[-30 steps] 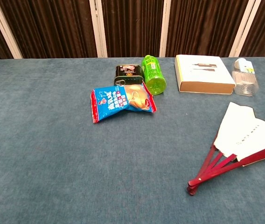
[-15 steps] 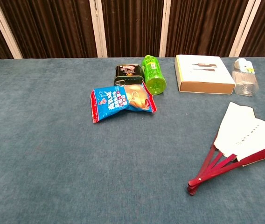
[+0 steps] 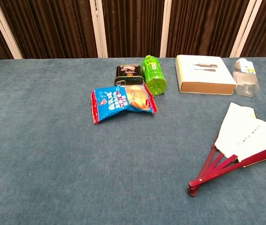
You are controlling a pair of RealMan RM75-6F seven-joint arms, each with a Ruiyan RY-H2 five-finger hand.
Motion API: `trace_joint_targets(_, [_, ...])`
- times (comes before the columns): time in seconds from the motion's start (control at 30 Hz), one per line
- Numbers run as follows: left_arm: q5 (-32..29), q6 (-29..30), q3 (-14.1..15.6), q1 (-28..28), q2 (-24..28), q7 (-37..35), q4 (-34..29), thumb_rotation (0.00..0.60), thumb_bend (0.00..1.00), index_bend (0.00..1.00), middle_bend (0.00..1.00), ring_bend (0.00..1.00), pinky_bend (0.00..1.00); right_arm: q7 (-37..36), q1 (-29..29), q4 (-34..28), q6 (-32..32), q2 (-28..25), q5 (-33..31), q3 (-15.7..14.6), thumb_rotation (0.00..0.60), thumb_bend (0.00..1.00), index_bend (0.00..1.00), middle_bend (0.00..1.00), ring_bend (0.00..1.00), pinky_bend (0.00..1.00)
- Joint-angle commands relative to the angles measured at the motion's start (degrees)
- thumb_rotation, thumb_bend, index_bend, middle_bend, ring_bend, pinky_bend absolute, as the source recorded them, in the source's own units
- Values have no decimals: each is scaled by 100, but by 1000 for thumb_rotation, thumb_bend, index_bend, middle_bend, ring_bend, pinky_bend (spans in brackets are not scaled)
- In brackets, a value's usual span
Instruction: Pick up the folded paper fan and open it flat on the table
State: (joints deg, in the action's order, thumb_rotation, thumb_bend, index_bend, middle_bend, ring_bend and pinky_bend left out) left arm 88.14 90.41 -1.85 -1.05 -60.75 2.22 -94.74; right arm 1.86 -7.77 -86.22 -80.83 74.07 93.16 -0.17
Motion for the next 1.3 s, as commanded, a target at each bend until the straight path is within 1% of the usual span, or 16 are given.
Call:
trace_joint_targets(0.03, [-6,18,-2,13,8,-16,-6,600,98,53,0,0,0,-146,-103,426,13,351,201,-63,600,236,189,54,156,117])
trace_joint_targets(0.33, [-54,-40,-7,-2,8,17,-13,600,98,52,0,0,0,-565,-132,1662,-325,1281,391,-21,600,234,264,56,159,117])
trace_joint_targets(0.67, [-87,-79,-12,-18,-29,141,-33,600,98,52,0,0,0,-736,-247,2563,-140,1793,332,-66,600,235,339,65,165,117])
trace_joint_targets(0.83, [-99,-90,-16,-23,-40,181,-42,600,98,52,0,0,0,-805,-271,2902,-77,1993,259,-62,600,241,368,65,164,117])
trace_joint_targets(0.9, [-106,-99,-15,-25,-42,192,-44,600,98,52,0,0,0,-832,-296,2995,-62,2042,251,-62,600,263,382,65,164,117])
trace_joint_targets(1.0, [-107,-103,-13,-26,-43,201,-51,600,98,52,0,0,0,-817,-347,3096,-24,2107,250,-58,600,284,400,65,164,117])
trace_joint_targets(1.3, [-135,-109,-23,-26,-44,204,-45,600,98,52,0,0,0,-797,-496,3268,164,2251,182,-37,600,289,430,65,164,117])
